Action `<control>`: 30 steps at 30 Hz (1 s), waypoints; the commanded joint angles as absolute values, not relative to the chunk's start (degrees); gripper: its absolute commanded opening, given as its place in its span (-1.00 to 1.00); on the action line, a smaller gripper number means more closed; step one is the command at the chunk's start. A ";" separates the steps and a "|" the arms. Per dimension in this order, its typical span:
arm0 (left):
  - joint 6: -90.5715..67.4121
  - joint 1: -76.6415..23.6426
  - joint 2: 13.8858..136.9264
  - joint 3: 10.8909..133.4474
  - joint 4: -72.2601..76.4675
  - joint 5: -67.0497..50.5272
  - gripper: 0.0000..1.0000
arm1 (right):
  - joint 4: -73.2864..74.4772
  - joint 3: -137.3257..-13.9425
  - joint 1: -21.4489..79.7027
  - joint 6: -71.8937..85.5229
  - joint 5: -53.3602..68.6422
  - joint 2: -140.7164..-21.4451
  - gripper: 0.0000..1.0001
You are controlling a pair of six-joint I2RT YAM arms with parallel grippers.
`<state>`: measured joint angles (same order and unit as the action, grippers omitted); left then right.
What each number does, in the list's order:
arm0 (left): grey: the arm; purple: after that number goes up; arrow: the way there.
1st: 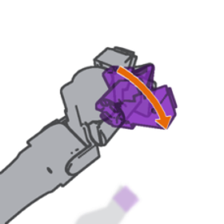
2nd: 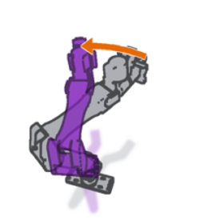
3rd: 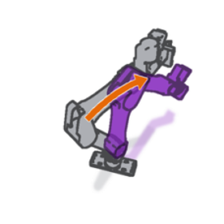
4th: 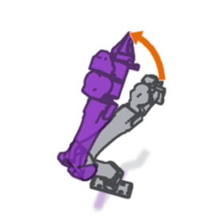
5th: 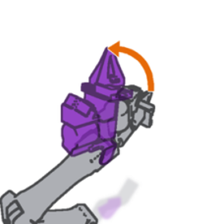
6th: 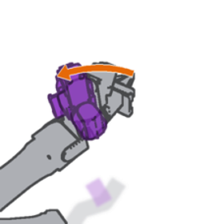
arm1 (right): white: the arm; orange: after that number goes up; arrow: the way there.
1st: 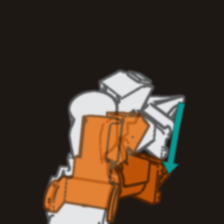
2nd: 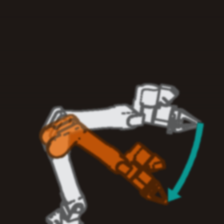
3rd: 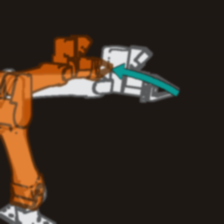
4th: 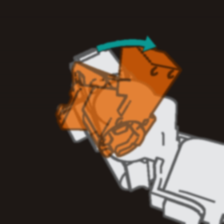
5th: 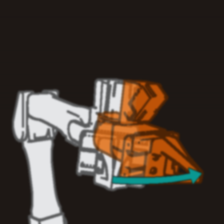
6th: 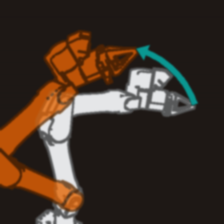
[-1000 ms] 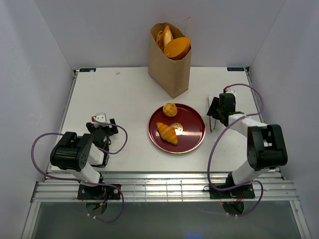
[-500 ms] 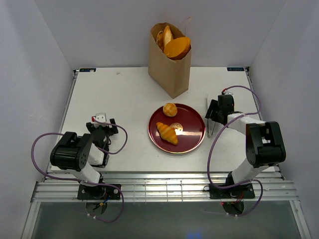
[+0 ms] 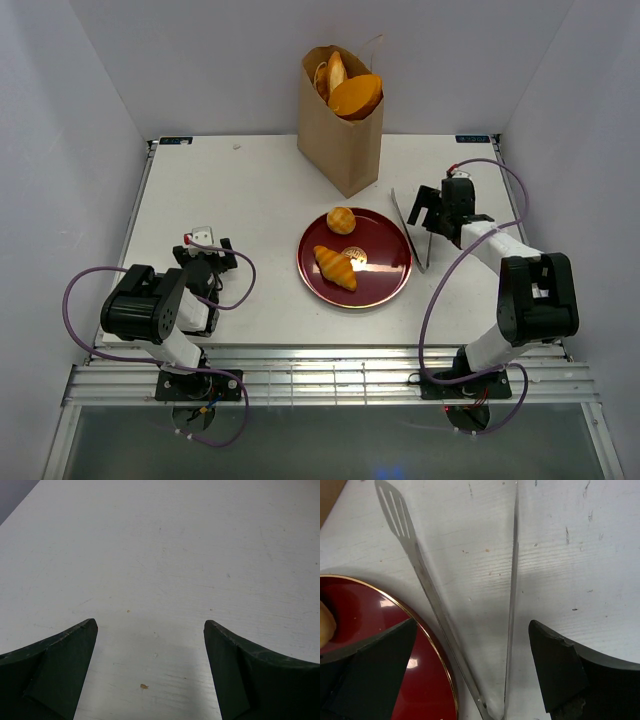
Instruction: Place the fake bread into the paper bag
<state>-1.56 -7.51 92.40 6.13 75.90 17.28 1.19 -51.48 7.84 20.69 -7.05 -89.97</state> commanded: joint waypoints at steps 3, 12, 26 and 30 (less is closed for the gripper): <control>-2.29 -7.29 91.41 6.68 81.56 16.52 0.96 | 4.13 -54.58 7.47 19.07 -5.28 -86.49 0.97; -2.29 -7.29 91.41 6.68 81.56 16.52 0.96 | 2.73 -53.62 9.57 11.62 2.38 -72.79 0.80; -2.29 -7.29 91.41 6.59 81.56 16.52 0.96 | 13.10 -58.37 21.96 12.66 -5.54 -58.10 0.80; -2.29 -7.29 91.41 6.68 81.56 16.52 0.96 | 13.79 -56.78 23.29 13.36 -5.80 -56.95 0.80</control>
